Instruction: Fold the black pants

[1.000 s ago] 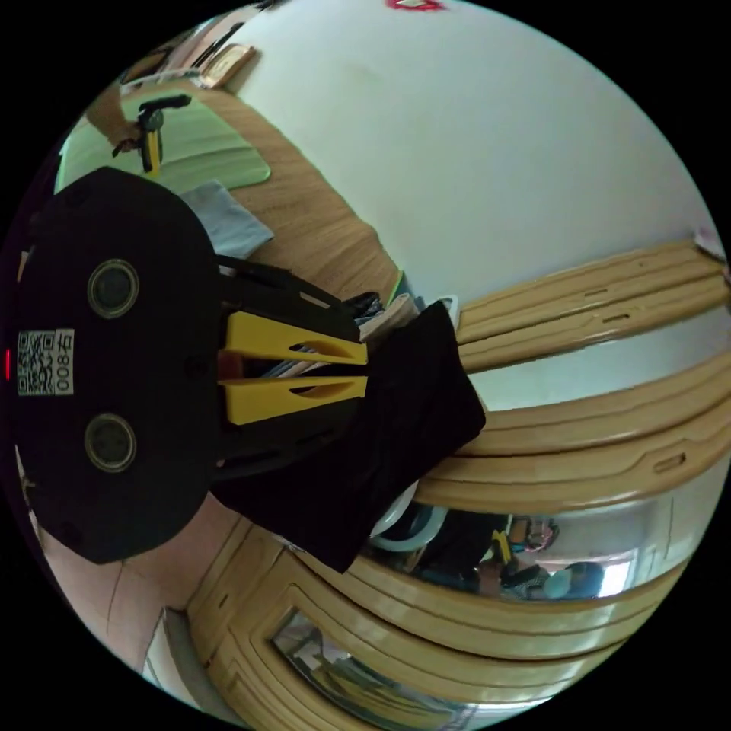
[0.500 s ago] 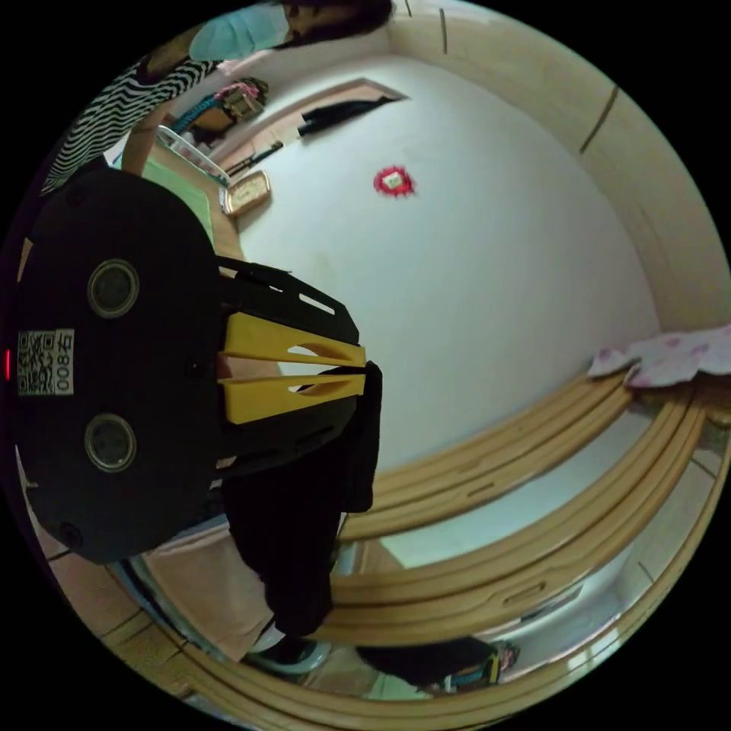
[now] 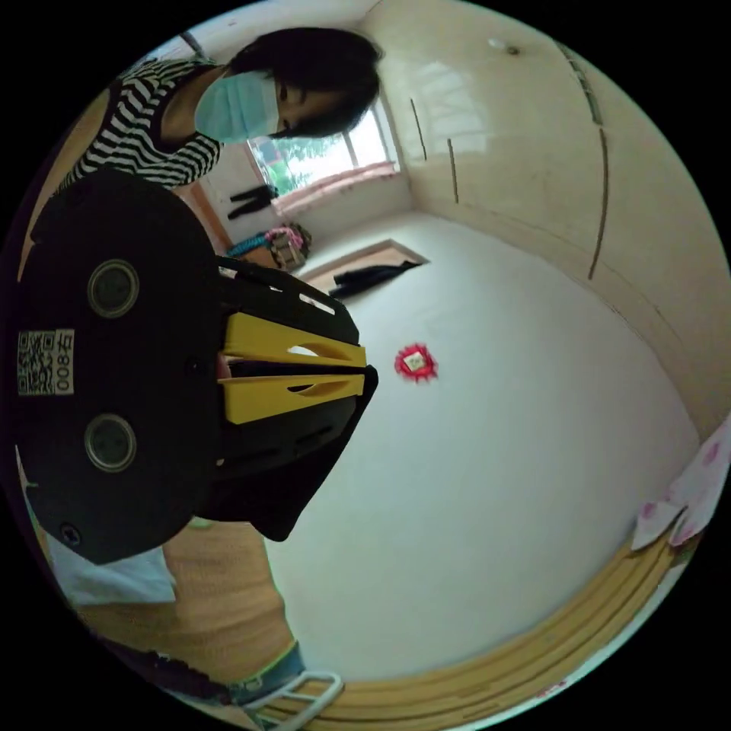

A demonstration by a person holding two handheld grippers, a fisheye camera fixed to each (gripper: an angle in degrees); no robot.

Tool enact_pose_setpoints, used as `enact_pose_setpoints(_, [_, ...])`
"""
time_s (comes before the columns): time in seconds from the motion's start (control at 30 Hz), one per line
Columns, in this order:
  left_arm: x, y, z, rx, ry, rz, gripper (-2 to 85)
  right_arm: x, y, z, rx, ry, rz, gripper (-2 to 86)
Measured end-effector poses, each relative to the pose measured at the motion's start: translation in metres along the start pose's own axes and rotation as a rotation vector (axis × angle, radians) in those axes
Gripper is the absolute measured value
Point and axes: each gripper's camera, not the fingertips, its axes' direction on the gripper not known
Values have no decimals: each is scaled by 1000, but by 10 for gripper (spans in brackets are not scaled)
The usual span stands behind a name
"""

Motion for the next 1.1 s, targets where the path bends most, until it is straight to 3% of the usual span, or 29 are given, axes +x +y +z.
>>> enact_pose_setpoints(0.17, [5,90,-136,131,-111,-50,112,-29,45,106,-73,-226,113,9])
enact_pose_setpoints(0.33, [-1,178,-217,135,-184,-173,114,-76,93,240,-214,-352,203,10])
enact_pose_setpoints(0.7, [13,306,-306,118,-176,-315,131,-196,163,450,-503,-347,179,12])
enact_pose_setpoints(1.1, [33,375,-433,258,-479,-490,150,-276,208,571,-576,-380,196,12])
